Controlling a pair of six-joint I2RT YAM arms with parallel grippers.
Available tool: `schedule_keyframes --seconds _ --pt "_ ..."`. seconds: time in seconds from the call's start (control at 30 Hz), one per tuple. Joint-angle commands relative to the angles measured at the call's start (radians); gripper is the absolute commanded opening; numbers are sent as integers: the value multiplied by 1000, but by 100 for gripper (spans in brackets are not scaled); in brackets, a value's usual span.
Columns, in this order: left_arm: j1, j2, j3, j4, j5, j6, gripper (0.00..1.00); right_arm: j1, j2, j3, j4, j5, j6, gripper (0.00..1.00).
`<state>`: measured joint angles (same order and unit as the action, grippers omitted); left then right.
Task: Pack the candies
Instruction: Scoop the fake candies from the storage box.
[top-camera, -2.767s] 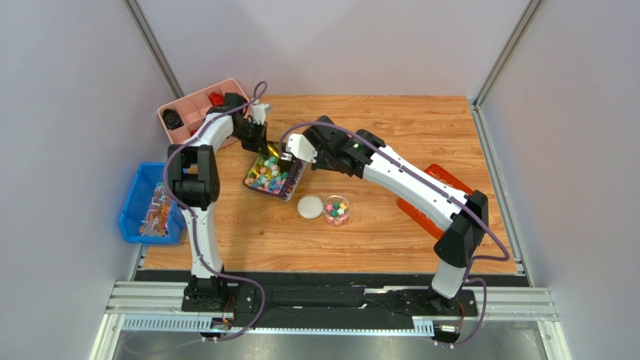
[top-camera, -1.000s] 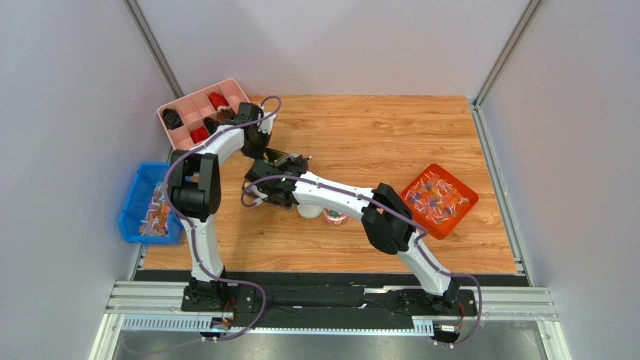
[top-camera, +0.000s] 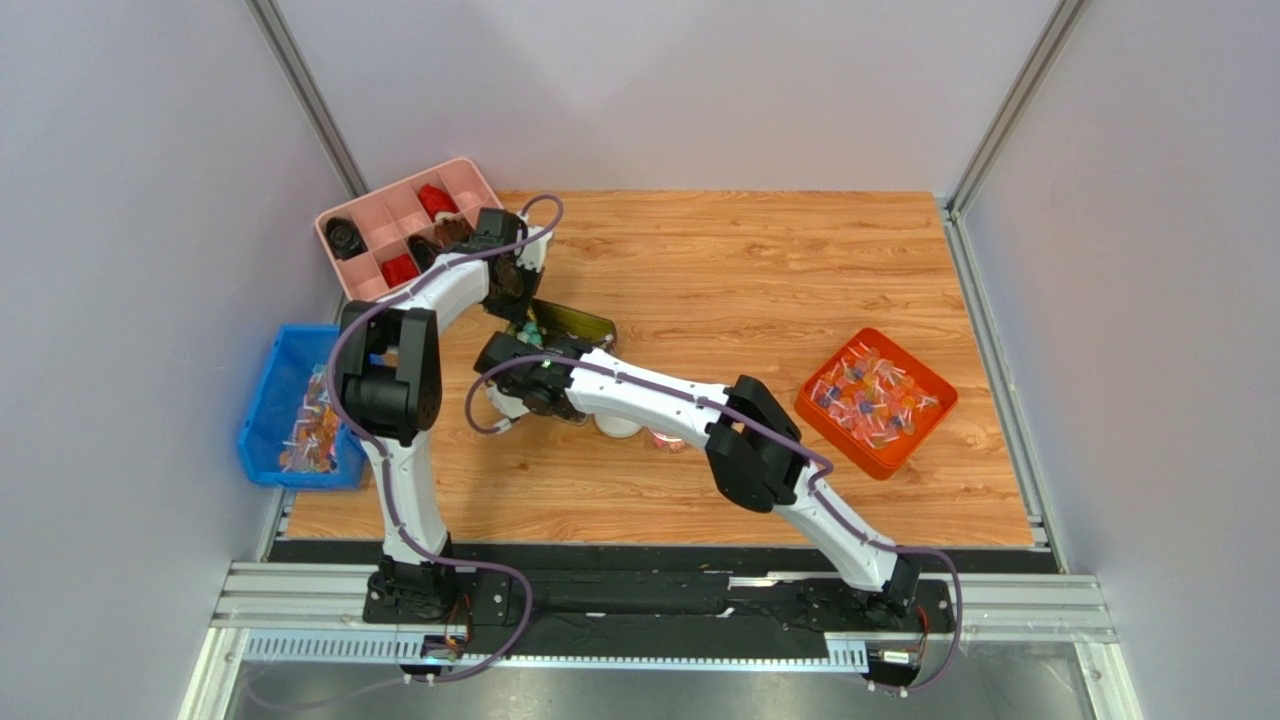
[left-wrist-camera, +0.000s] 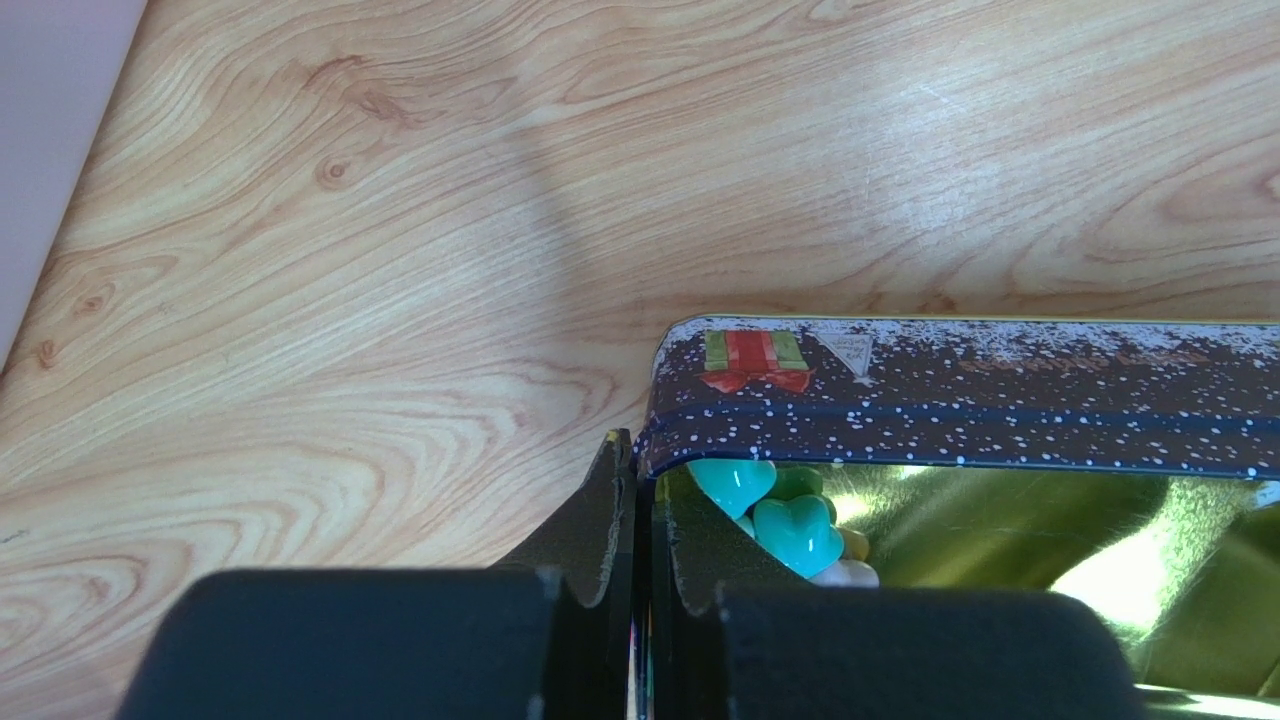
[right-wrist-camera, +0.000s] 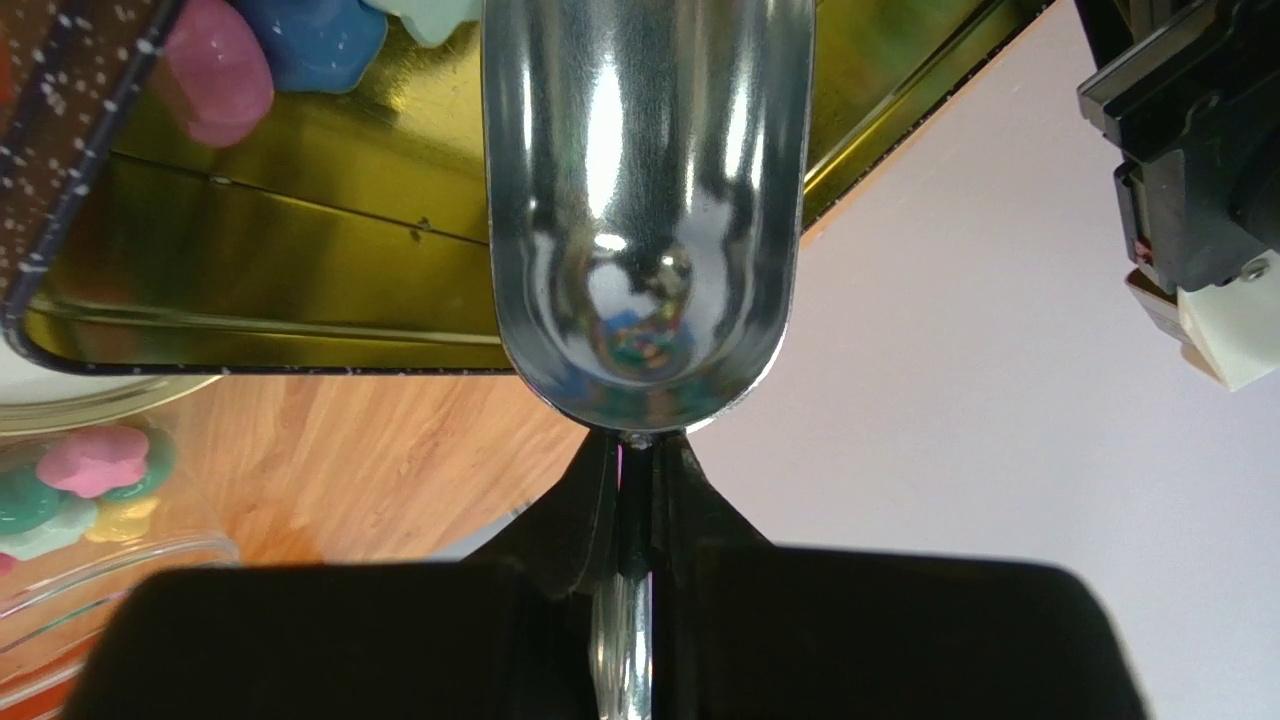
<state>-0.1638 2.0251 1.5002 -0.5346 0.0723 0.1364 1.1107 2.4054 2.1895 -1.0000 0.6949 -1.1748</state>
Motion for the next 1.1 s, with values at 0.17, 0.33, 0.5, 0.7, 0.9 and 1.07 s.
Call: schedule_keyframes --seconds 0.17,0.33,0.5,0.7,0.9,1.07 --pt "1 -58 3 31 21 -34 0 11 69 85 -86 -139 187 0" --pt "1 -58 3 33 18 -34 0 28 90 92 -37 -141 211 0" --pt "1 -65 -4 38 9 -34 0 41 113 110 7 -111 237 0" --pt "1 -65 -6 41 9 -35 0 63 109 108 52 -101 245 0" --pt "1 -68 -9 41 7 -34 0 63 115 108 66 -152 290 0" --pt "1 -69 -11 41 7 -31 0 46 118 115 67 -201 345 0"
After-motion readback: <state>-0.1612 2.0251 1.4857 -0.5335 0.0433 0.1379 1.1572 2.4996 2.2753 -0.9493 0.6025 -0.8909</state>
